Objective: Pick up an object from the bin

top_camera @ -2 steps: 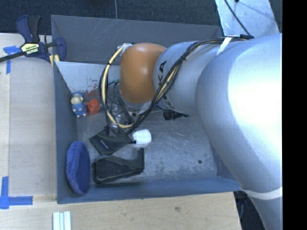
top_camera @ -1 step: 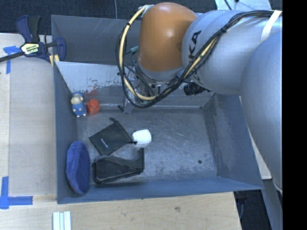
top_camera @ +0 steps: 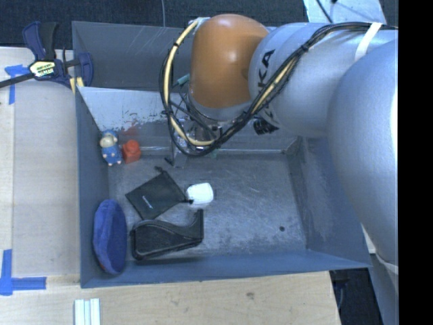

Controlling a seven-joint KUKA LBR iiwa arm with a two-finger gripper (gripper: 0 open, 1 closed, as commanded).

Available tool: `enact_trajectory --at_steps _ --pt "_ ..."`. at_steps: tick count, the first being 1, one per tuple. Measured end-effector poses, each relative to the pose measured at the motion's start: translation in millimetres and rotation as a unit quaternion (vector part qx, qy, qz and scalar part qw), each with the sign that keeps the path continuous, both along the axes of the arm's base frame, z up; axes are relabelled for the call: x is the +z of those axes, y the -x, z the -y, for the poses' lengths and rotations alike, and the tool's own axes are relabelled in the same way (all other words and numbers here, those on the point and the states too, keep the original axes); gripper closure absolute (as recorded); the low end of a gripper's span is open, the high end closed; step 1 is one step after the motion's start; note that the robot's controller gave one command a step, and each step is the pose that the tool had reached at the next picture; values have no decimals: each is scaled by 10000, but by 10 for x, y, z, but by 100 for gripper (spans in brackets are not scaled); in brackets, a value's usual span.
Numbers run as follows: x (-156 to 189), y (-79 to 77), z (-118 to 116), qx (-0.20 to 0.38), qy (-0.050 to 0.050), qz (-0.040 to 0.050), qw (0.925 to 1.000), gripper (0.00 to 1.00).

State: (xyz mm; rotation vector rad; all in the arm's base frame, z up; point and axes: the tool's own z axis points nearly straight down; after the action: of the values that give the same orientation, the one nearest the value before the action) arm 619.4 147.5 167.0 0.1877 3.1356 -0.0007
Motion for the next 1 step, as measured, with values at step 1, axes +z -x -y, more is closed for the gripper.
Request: enact_trajectory --at_steps 1 --pt "9 -3 0 -5 -3 7 10000 0"
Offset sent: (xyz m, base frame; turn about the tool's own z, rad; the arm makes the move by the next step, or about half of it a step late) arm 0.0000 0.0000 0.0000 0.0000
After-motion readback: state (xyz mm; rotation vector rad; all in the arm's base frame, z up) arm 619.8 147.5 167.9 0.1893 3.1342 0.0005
